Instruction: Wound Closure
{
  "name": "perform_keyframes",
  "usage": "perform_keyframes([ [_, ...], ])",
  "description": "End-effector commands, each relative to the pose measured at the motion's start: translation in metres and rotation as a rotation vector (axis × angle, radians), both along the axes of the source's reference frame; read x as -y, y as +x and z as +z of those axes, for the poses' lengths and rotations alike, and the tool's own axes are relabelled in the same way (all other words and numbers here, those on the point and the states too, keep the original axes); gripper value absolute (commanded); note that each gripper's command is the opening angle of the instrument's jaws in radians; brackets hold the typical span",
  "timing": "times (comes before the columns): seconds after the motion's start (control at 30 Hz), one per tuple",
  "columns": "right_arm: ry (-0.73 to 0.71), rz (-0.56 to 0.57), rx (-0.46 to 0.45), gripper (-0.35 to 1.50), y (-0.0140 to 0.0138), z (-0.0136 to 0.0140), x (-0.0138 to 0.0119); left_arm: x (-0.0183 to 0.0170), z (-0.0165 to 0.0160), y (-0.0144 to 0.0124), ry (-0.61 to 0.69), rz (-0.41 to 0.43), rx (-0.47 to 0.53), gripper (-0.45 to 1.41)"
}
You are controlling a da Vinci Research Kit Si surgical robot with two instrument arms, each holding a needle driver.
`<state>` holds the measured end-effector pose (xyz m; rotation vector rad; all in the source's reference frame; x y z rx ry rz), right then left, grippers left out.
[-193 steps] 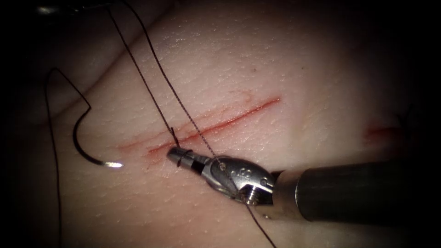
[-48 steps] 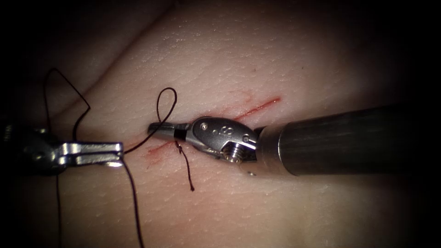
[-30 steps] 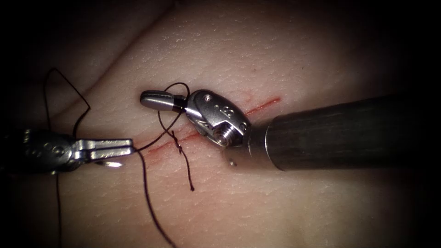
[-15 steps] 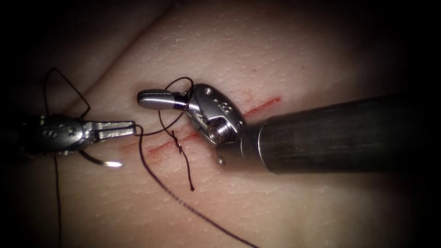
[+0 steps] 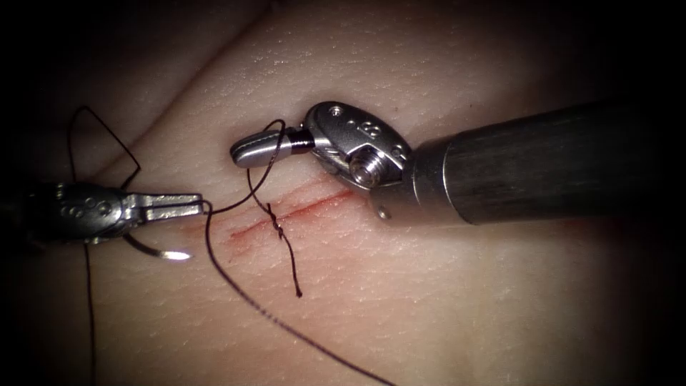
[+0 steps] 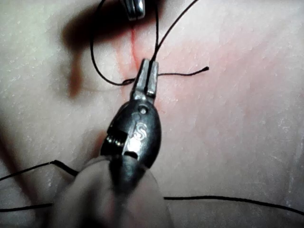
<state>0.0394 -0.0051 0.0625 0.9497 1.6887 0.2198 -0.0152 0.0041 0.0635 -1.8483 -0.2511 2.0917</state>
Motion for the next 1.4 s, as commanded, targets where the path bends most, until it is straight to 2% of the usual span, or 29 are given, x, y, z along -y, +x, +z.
perform_keyframes([
  [0.03, -0.011, -0.023, -0.002, -0.35, 0.0011, -0.0001, 0.0012, 0.0005, 0.0006, -0.0007, 0.003, -0.001, 0.000, -0.45],
  [0.2, -0.061, -0.069, -0.017, -0.35, 0.0017, -0.0008, 0.0019, 0.0002, 0.0008, -0.0017, 0.004, -0.009, -0.010, -0.45],
  [0.47, -0.155, -0.113, -0.040, -0.35, 0.0016, -0.0003, 0.0018, -0.0001, 0.0007, -0.0020, 0.008, -0.002, -0.011, -0.45],
  [0.63, -0.217, -0.228, -0.029, -0.35, 0.0019, -0.0002, 0.0027, -0.0005, 0.0007, -0.0021, -0.001, 0.002, -0.013, -0.45],
  [0.8, -0.255, -0.291, -0.034, -0.35, 0.0024, -0.0002, 0.0038, -0.0010, 0.0006, -0.0021, -0.008, 0.005, -0.011, -0.45],
  [0.9, -0.281, -0.345, -0.032, -0.27, 0.0028, -0.0003, 0.0044, -0.0011, 0.0007, -0.0024, -0.014, 0.008, -0.012, -0.45],
  [1.03, -0.294, -0.412, -0.026, 0.15, 0.0029, -0.0007, 0.0047, -0.0014, 0.0010, -0.0026, -0.012, 0.013, -0.017, -0.45],
  [1.23, -0.346, -0.518, 0.001, 0.34, 0.0029, -0.0006, 0.0048, -0.0017, 0.0013, -0.0029, -0.013, 0.013, -0.020, -0.45],
  [1.4, -0.400, -0.605, 0.042, 0.62, 0.0028, -0.0005, 0.0047, -0.0017, 0.0013, -0.0033, -0.018, 0.018, -0.024, -0.45],
])
